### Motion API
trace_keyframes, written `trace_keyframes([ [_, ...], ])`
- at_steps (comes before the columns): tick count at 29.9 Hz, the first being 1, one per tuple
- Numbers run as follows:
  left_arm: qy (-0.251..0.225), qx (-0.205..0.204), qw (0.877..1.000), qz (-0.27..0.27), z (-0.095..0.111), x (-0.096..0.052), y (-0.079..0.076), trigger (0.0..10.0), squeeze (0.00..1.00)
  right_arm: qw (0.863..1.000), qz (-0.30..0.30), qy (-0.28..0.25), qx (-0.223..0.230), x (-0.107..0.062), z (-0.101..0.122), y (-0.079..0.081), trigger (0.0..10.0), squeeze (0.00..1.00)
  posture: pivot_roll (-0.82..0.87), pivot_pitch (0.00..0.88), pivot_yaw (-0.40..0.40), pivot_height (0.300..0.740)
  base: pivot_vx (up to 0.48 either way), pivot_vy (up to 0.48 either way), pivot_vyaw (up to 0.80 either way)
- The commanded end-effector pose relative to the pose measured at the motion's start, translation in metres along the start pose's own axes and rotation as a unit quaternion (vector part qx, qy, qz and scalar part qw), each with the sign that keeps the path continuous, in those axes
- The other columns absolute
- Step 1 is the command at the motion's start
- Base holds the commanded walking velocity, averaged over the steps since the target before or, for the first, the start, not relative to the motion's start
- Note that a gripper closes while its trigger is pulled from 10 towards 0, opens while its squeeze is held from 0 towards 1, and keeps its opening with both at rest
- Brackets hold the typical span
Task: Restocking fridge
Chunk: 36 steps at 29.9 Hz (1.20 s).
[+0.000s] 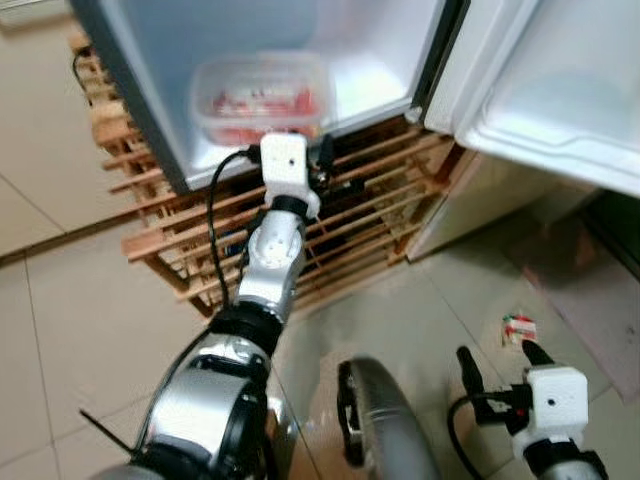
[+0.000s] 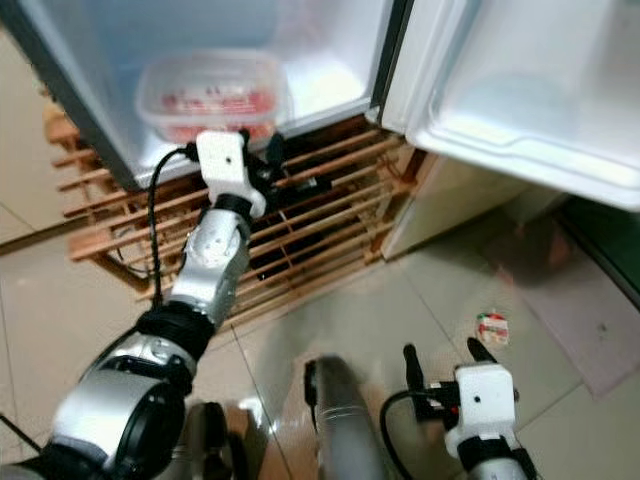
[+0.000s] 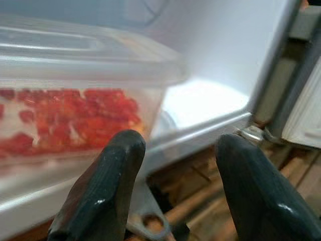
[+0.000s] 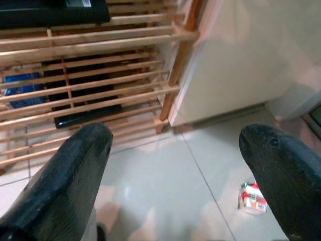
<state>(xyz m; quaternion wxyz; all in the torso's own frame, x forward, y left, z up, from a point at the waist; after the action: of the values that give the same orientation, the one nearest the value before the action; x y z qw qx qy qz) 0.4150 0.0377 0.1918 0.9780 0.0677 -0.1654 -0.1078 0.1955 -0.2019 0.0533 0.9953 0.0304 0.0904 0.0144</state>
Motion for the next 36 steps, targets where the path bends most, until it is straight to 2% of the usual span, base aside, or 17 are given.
trace_keyframes([
  [1,-0.006,-0.007,1.000,0.009,0.002,-0.001,0.002,10.0,0.00,1.000,0.000,0.012,0.000,-0.007,-0.006,-0.001,10.0,0.00,-0.28,0.250,-0.029,0.646,0.000,0.000,0.00],
  [16,-0.027,0.002,0.999,0.020,0.017,0.007,0.005,10.0,0.00,1.000,0.003,0.015,-0.005,-0.006,-0.011,-0.004,10.0,0.00,-0.29,0.225,-0.032,0.646,0.000,0.000,0.00],
  [21,-0.022,0.009,1.000,0.015,0.017,0.010,0.001,10.0,0.00,1.000,0.004,0.017,-0.006,-0.007,-0.014,-0.004,10.0,0.00,-0.29,0.221,-0.032,0.646,0.000,0.000,0.00],
  [26,-0.019,0.016,1.000,0.010,0.017,0.011,-0.002,10.0,0.00,1.000,0.004,0.020,-0.006,-0.009,-0.016,-0.005,10.0,0.00,-0.29,0.221,-0.031,0.646,0.347,0.282,0.00],
  [36,-0.029,0.013,1.000,-0.001,0.024,0.015,-0.007,10.0,0.00,1.000,0.004,0.028,-0.006,-0.012,-0.025,-0.007,10.0,0.00,-0.29,0.230,-0.029,0.646,0.460,0.000,0.00],
])
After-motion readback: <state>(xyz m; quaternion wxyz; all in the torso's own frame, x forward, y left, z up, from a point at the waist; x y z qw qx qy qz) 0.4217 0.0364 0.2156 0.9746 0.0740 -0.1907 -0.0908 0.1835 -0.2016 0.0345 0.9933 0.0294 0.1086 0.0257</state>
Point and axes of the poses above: a point about 5 cm out from each wrist's last joint towards the gripper, its own x axis pointing out of the wrist towards the gripper, its own z axis along the axis of the wrist's last joint, y = z × x, the point moved 5 cm from there along x, pointing out of the wrist towards the gripper, and after that the axes turned 12 degrees about x, right-handed, at the moved point
